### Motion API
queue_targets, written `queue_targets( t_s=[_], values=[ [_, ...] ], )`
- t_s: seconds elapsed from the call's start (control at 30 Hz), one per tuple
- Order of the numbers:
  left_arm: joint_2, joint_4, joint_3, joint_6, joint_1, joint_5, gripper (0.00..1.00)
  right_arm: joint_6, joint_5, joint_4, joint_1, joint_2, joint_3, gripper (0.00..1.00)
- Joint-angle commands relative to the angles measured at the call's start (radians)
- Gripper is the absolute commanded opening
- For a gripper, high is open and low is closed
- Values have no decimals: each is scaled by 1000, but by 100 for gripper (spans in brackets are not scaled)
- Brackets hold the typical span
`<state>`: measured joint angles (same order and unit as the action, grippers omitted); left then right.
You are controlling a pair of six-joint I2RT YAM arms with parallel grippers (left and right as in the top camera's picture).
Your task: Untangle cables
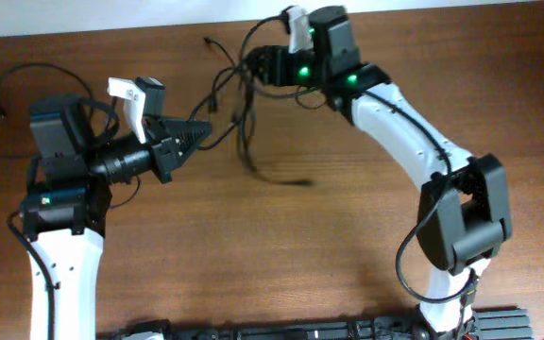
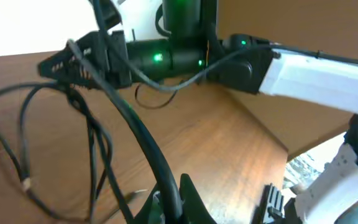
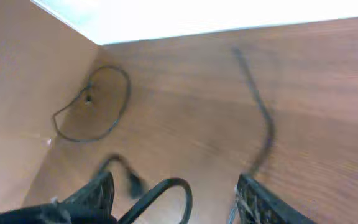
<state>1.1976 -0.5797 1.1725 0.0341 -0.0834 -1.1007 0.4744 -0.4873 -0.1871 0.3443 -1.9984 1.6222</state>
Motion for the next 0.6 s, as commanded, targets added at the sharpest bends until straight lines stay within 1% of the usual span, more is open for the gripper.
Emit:
queue_targets(
  t_s=[0.0, 0.03, 0.17, 0.23, 0.27, 0.3, 0.33, 0.37, 0.4, 0.43, 0.47, 0.5, 0.57],
  values=[
    [-31, 2, 6, 28, -26, -161, 0, 39, 211, -71, -212, -14, 5, 61],
    [-31, 2, 6, 28, -52, -161, 0, 39, 211, -110, -275, -14, 5, 61],
    [-31, 3, 6, 28, -115, -223, 0, 27, 212, -197, -400, -14, 5, 61],
    [-32, 36, 6, 28, -150, -314, 0, 13, 266, -227, -426, -14, 5, 61],
    [-32, 85, 6, 27, -161, -364, 0, 13, 270, -256, -430, -14, 5, 61],
    [-32, 109, 6, 27, -163, -337, 0, -5, 184, -300, -427, -14, 5, 61],
    [-32, 108, 6, 26, -161, -294, 0, -89, 26, -329, -415, -14, 5, 61],
    [-32, 108, 6, 15, -161, -250, 0, -210, -184, -361, -389, -14, 5, 61],
    [-32, 108, 6, 1, -162, -180, 0, -346, -412, -396, -347, -14, 5, 64],
    [-32, 121, 6, -12, -161, -167, 0, -442, -542, -430, -288, -14, 5, 67],
    [-32, 163, 6, -57, -162, -167, 0, -489, -579, -437, -226, -14, 5, 68],
    [-32, 194, 6, -80, -161, -167, 0, -497, -579, -427, -180, -14, 5, 68],
    [-32, 265, 6, -178, -161, -167, 0, -497, -628, -382, -41, -14, 5, 69]
  ],
)
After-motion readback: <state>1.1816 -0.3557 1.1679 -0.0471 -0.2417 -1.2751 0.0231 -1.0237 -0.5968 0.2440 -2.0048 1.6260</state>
